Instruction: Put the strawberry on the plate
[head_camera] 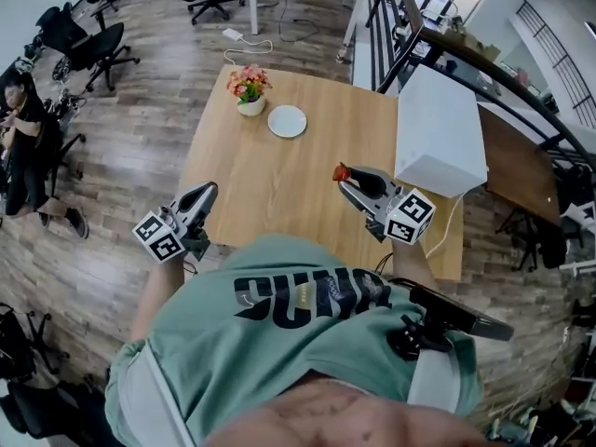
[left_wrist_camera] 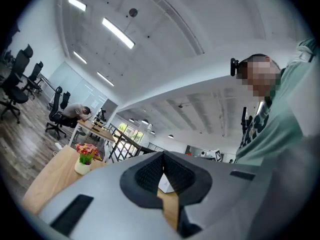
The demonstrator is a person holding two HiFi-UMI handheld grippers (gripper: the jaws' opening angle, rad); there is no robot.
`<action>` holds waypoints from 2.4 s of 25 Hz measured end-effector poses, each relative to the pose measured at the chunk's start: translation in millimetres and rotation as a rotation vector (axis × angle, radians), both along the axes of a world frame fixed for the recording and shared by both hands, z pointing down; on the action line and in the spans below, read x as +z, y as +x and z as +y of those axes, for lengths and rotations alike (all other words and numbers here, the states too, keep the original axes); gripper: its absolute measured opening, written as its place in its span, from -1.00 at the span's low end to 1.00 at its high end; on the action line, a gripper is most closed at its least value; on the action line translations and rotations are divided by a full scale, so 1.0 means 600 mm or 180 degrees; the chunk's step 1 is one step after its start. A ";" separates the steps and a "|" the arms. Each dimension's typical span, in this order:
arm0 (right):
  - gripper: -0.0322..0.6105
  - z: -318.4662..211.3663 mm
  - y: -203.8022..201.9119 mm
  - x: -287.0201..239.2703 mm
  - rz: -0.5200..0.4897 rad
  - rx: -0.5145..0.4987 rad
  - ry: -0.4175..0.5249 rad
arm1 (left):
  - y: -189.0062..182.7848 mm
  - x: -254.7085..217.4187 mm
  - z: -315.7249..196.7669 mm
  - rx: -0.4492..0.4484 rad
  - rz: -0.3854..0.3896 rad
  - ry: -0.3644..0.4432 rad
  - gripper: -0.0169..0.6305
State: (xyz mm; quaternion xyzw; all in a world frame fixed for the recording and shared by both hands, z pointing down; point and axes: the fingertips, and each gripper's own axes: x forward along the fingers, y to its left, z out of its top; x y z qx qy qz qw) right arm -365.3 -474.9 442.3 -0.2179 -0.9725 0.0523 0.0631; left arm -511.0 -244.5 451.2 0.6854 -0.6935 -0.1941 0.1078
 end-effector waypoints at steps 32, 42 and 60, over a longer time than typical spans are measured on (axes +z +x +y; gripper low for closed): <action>-0.51 -0.030 -0.222 0.024 0.0354 0.0033 0.0057 | -0.181 0.034 -0.082 0.0201 0.0073 -0.0073 -0.93; -0.51 -0.088 -0.289 0.114 0.0538 -0.0016 0.0076 | -0.188 0.095 -0.107 0.0012 0.0222 -0.0261 -0.93; -0.51 -0.151 -0.435 0.307 0.1088 0.0034 0.0058 | -0.272 0.242 -0.244 0.0283 0.0460 -0.0697 -0.93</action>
